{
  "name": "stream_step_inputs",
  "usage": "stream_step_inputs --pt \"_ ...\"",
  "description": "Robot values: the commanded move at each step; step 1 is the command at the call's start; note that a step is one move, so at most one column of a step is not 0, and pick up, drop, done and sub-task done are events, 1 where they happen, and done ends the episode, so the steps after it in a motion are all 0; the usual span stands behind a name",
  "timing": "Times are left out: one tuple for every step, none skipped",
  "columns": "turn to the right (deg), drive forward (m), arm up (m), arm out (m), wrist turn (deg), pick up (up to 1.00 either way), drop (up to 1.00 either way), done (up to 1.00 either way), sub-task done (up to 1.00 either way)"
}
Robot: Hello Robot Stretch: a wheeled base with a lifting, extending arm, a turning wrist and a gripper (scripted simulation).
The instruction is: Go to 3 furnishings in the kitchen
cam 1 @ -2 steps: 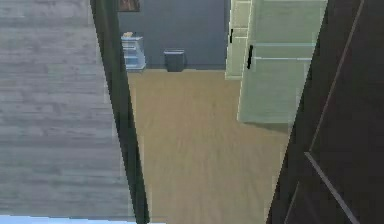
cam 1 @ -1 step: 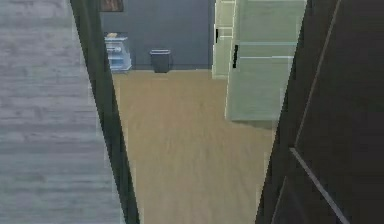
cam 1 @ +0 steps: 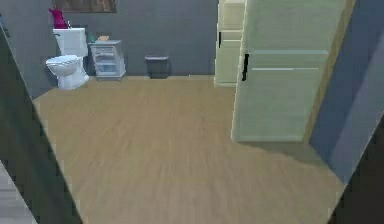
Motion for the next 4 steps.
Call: stream_step_inputs --pt "0.0 1.0 0.0 0.0 0.0 0.0 0.0 0.0 0.0" --pt "3.0 0.0 0.0 0.0 0.0 0.0 0.0 0.0 0.0" --pt "0.0 1.0 0.0 0.0 0.0 0.0 0.0 0.0 0.0" --pt "3.0 0.0 0.0 0.0 0.0 0.0 0.0 0.0 0.0"
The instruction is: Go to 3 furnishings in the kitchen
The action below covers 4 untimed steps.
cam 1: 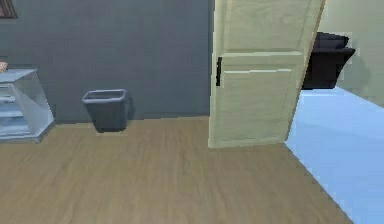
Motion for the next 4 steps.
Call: stream_step_inputs --pt "0.0 0.2 0.0 0.0 0.0 0.0 0.0 0.0 0.0" --pt "36.0 0.0 0.0 0.0 0.0 0.0 0.0 0.0 0.0" --pt "0.0 0.45 0.0 0.0 0.0 0.0 0.0 0.0 0.0" --pt "15.0 0.0 0.0 0.0 0.0 0.0 0.0 0.0 0.0"
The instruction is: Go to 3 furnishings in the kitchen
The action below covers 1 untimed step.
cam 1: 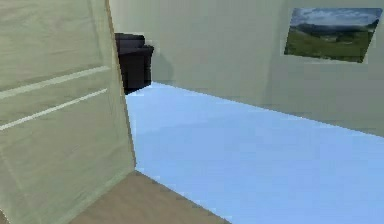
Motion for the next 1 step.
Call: stream_step_inputs --pt "0.0 1.0 0.0 0.0 0.0 0.0 0.0 0.0 0.0"
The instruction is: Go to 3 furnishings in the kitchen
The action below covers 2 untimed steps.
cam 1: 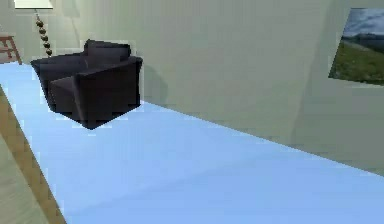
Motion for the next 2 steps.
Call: stream_step_inputs --pt "0.0 0.5 0.0 0.0 0.0 0.0 0.0 0.0 0.0" --pt "-9.0 0.0 0.0 0.0 0.0 0.0 0.0 0.0 0.0"
